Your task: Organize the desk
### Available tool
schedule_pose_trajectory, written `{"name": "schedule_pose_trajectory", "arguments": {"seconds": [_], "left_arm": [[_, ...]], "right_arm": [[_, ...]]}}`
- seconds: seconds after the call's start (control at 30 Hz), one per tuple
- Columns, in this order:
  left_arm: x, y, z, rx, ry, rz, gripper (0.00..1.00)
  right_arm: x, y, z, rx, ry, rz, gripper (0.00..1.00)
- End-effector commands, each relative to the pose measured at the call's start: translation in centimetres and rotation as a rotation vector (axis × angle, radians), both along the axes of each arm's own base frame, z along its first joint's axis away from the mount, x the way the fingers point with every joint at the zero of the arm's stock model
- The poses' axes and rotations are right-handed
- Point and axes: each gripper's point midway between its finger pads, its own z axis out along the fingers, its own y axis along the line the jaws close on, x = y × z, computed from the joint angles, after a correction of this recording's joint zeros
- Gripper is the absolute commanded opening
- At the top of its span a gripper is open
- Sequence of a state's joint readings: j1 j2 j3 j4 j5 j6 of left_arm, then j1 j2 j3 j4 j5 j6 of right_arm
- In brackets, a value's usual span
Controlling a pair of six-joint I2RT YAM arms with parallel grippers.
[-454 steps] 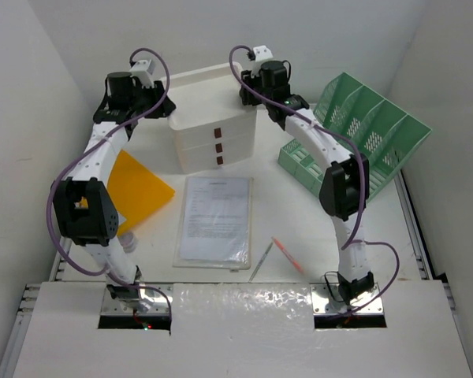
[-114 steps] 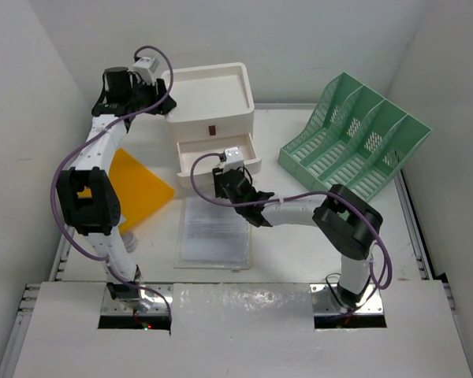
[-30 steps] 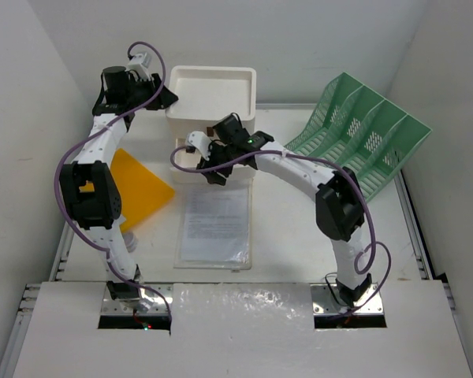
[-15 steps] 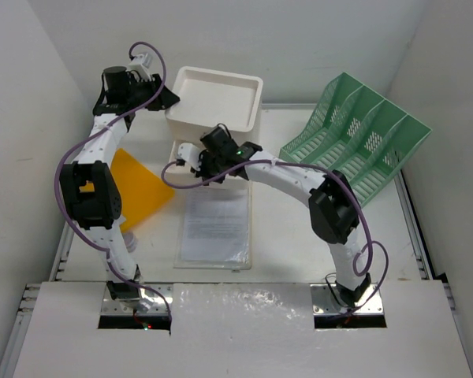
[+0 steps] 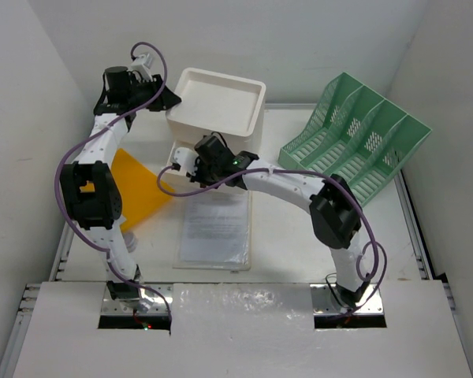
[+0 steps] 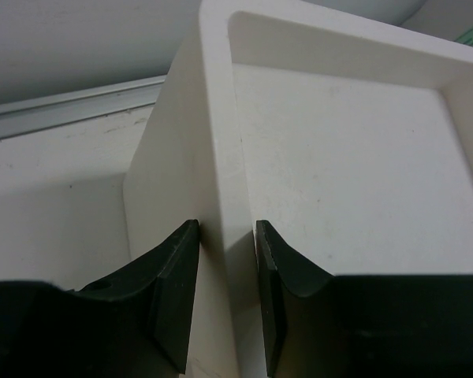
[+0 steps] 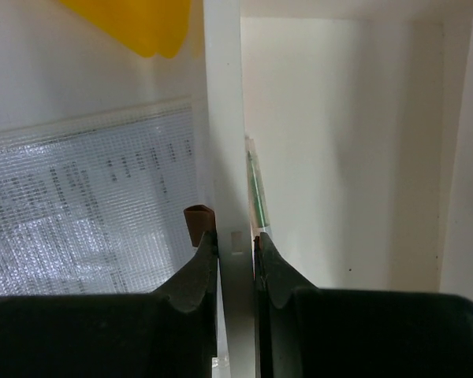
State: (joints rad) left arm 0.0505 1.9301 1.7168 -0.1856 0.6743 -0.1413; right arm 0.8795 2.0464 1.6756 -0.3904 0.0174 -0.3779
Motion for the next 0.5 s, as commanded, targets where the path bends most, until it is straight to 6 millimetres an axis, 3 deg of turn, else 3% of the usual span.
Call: {"name": "schedule_pose_trajectory", "arguments": {"seconds": [0.0,0.1,0.3,0.33,0.4,0.47], "left_arm": [[-2.8,-1.1,-1.1,-0.005,0.126,-0.055,0.00],[-2.4,-0.2,-0.1,0.042,0.087,-0.018,0.00],[-3.6,-0.7,1.6,0.033,0.070,-0.057,0.00],[-4.0,-1.0,1.2,0.023,0.078,-0.067,0.00],[-4.5,-1.1,1.4,0.010,0.077,-0.068,0.00],[-4.8,-1.3,1.1,-0.005,0.089,-0.073,0.01]], "right_arm": [[5.0,-3.8,9.2,0.127,-0.230,-0.198,0.00],[4.6,-4.4,10.7,0.164,-0.234,-0.185,0.00],[4.7,-6.6,10.4,0.144,-0.172,-0.181,0.00],[4.6,-7.0,10.4,0.145,-0.165,-0.187,0.04],[4.8,-7.8,10.6,0.170,-0.144,-0.210,0.29],[4.6,-8.2,11.6,0.210,-0.139,-0.226,0.47]]}}
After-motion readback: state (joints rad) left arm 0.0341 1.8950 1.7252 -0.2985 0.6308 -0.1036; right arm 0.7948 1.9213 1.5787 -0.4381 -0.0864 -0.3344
